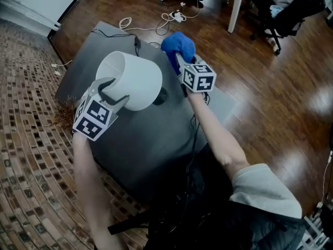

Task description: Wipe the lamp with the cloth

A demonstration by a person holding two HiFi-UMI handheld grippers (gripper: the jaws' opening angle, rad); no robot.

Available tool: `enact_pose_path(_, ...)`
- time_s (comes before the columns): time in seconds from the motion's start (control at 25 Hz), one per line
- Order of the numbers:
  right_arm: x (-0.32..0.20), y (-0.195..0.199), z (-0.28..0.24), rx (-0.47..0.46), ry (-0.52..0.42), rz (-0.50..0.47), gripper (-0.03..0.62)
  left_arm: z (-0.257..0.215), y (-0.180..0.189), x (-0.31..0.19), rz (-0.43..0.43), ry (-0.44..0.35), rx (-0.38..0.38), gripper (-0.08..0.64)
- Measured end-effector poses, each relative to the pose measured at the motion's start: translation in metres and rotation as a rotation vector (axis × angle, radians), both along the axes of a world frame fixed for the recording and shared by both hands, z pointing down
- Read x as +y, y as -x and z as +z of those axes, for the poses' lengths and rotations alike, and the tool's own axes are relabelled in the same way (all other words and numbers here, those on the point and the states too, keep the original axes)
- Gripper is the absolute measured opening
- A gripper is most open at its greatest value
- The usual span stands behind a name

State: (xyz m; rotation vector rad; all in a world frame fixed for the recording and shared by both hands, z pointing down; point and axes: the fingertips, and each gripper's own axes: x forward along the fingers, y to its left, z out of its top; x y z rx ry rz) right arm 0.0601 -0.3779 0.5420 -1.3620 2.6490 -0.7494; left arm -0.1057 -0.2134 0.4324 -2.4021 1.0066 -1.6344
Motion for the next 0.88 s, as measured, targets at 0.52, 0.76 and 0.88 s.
enact_pose_path(0.52, 0.137, 0.072, 0.194, 0.227, 0.431, -0.342, 0.057, -0.005, -0.015, -0.008, -0.089, -0.095, 0.044, 0.282)
enact_pose_path(0.76, 0.099, 0.022, 0.096, 0.012, 0.34, -0.349, 0.057, -0.015, -0.049, -0.008, -0.017, -0.196, 0.015, 0.27)
enact_pose_path(0.88, 0.107, 0.017, 0.079, 0.045, 0.323, -0.412, 0.057, -0.017, -0.058, -0.005, -0.024, -0.231, 0.086, 0.273)
